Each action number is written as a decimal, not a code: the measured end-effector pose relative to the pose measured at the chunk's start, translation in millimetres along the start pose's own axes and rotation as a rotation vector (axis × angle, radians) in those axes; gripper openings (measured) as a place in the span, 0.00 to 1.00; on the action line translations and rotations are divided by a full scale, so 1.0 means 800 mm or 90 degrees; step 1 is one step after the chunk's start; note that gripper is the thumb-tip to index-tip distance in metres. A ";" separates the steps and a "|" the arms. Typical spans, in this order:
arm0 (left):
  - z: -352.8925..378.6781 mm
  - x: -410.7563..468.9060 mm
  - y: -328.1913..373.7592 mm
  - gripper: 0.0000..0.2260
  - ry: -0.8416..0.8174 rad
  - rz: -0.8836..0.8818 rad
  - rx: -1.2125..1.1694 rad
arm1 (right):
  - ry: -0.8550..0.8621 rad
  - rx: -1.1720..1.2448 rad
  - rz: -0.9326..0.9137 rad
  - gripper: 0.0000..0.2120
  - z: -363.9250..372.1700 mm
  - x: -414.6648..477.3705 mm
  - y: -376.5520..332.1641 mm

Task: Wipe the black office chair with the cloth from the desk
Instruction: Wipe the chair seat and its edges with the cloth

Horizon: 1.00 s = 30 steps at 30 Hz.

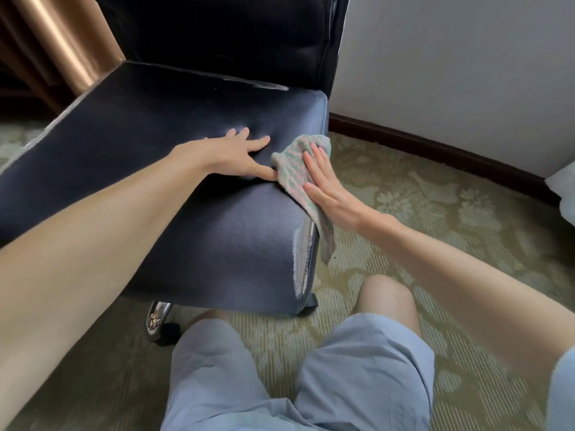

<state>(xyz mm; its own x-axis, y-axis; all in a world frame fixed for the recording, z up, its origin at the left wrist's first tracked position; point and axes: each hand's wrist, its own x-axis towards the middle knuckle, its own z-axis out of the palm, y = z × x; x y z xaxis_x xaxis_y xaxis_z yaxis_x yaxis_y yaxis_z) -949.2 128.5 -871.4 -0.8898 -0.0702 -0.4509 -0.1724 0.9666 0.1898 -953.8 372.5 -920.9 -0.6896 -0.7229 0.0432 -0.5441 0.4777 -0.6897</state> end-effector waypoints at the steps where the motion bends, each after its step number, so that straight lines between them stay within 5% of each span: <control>1: 0.000 0.002 0.001 0.55 -0.003 -0.001 -0.007 | 0.005 0.011 0.019 0.27 -0.006 0.009 0.005; 18: 0.002 0.007 0.009 0.49 0.017 0.011 0.056 | 0.045 0.107 0.078 0.26 0.036 -0.073 -0.036; 23: 0.003 0.008 0.000 0.56 0.010 0.049 0.056 | 0.052 0.159 0.101 0.26 0.045 -0.073 -0.049; 30: 0.009 0.010 -0.005 0.55 0.026 0.049 0.043 | 0.063 0.048 0.123 0.25 0.011 -0.006 -0.029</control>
<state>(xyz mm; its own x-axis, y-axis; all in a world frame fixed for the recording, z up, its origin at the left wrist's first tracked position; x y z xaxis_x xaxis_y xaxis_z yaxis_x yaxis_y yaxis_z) -953.0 126.1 -881.9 -0.9160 -0.0038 -0.4011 -0.0756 0.9837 0.1631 -934.1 360.7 -911.5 -0.8230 -0.5674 -0.0269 -0.3624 0.5609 -0.7443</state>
